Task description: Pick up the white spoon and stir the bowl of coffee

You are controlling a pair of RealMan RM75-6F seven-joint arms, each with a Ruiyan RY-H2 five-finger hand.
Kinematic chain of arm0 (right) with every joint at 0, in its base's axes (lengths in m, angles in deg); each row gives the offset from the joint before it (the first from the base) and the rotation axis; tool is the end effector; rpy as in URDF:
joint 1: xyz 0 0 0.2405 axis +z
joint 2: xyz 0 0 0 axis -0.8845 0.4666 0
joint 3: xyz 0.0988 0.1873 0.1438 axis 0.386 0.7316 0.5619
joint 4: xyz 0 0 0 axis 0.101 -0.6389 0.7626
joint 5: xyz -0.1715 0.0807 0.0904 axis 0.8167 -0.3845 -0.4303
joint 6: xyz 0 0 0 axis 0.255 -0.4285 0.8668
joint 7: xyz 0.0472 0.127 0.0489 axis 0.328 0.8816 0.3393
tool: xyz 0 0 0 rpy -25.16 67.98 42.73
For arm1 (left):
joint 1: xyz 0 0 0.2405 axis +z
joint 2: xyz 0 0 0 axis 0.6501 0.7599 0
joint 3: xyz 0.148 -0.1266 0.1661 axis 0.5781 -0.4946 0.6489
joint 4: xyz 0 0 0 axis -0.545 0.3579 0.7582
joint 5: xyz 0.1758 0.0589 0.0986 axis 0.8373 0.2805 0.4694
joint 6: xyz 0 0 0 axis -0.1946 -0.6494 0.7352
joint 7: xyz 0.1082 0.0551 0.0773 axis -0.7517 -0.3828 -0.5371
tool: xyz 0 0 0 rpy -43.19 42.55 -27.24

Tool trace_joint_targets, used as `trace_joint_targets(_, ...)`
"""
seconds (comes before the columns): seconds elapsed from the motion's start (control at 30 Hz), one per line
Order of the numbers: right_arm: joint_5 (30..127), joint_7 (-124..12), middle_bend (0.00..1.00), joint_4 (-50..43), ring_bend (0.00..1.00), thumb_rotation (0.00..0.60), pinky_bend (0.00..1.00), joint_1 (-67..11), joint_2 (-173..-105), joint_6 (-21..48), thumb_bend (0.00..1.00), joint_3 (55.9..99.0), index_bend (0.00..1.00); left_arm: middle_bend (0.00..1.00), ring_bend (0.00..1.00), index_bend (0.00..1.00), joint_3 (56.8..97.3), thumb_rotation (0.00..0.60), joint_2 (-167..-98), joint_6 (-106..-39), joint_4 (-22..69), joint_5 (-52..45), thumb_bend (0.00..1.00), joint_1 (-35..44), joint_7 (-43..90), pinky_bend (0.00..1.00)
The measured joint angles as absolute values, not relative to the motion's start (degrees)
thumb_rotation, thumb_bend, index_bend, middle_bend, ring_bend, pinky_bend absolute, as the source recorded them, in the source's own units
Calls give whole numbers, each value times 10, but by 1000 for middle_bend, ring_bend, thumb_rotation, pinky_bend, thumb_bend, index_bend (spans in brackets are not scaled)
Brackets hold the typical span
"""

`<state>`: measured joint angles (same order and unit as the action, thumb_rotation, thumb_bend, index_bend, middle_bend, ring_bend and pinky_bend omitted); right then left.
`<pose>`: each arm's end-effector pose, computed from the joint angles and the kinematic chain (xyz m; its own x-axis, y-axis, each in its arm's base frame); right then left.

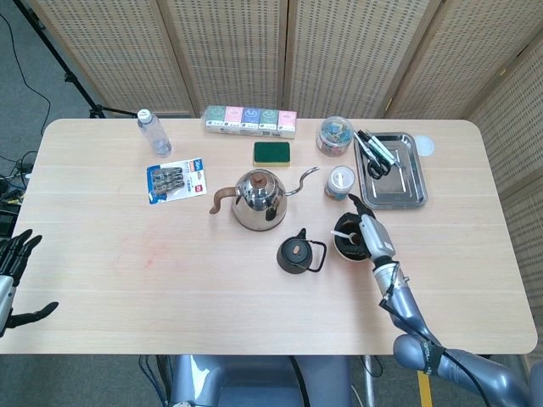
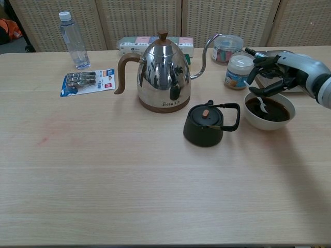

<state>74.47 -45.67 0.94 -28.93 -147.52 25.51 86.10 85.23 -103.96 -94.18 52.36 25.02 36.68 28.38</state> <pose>-0.2047 -0.3526 -0.0058 -0.2415 -0.2894 0.9262 -0.9704 0.0622 -0.2335 -0.2880 0.1635 0.1878 0.3331 0.0526 0.9414 0.9425 -0.0489 -0.3307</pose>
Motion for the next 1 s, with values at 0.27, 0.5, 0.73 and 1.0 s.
trace_joint_targets(0.27,746,-447,0,-40,0,600,0,-280,-1488,267,543,862,557,0,0,0,849,600,-1044,-934,527,240,0,363,269,0)
trace_joint_targets(0.5,764,-424,0,-59,0,600,0,-285,-1481,264,543,861,557,0,0,0,848,600,-1048,-926,530,234,0,360,257,0)
trace_joint_targets(0.73,774,-405,0,-16,0,600,0,-307,-1448,255,543,855,558,0,0,0,850,600,-1052,-925,534,236,0,359,244,0)
trace_joint_targets(1.0,778,-399,0,28,0,600,0,-318,-1434,256,543,844,557,0,0,0,850,600,-1053,-923,535,237,0,358,240,0)
